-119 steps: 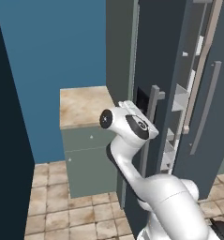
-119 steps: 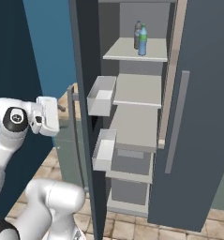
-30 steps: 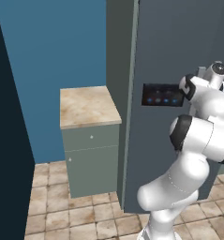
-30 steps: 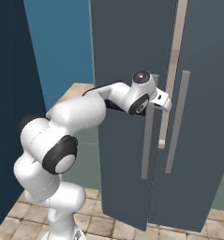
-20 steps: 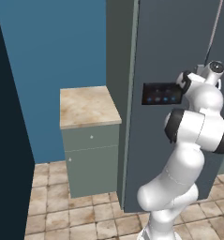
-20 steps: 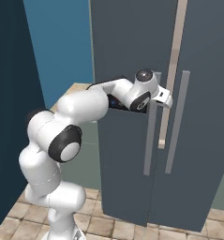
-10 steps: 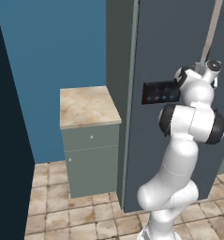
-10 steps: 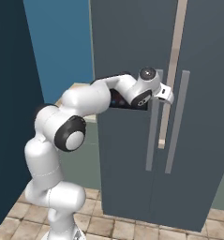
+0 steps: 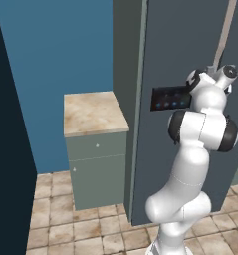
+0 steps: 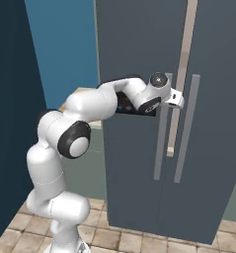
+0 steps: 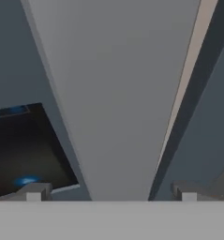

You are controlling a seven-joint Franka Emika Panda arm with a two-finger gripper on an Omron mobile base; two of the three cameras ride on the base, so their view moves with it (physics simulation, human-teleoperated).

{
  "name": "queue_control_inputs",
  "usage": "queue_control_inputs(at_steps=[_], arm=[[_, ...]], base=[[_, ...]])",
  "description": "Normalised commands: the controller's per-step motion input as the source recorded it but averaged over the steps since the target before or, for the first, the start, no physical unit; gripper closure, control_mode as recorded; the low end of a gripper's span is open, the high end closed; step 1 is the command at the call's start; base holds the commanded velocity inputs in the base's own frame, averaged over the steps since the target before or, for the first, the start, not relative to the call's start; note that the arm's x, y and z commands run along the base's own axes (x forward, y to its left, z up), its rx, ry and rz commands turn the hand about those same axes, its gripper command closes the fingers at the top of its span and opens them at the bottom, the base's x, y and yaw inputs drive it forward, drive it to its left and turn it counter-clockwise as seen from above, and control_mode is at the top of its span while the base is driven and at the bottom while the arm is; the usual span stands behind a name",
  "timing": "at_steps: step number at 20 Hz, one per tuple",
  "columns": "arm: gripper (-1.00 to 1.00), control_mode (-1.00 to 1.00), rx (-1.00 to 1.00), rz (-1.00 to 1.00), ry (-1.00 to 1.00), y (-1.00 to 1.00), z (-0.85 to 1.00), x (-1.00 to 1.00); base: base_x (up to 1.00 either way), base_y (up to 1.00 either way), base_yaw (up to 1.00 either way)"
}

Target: Take the bottled waters from the counter and place them in the freezer to freeze. Close the freezer door after placing the bottles.

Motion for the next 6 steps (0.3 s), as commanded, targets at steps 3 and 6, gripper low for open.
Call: queue_control_inputs(at_steps=[3, 6], arm=[[-1.00, -1.00, 0.00, 0.03, 0.00, 0.00, 0.00, 0.42], [-1.00, -1.00, 0.00, 0.02, 0.00, 0.00, -0.02, 0.40]], base=[[0.00, 0.00, 0.00], [0.00, 0.00, 0.00]])
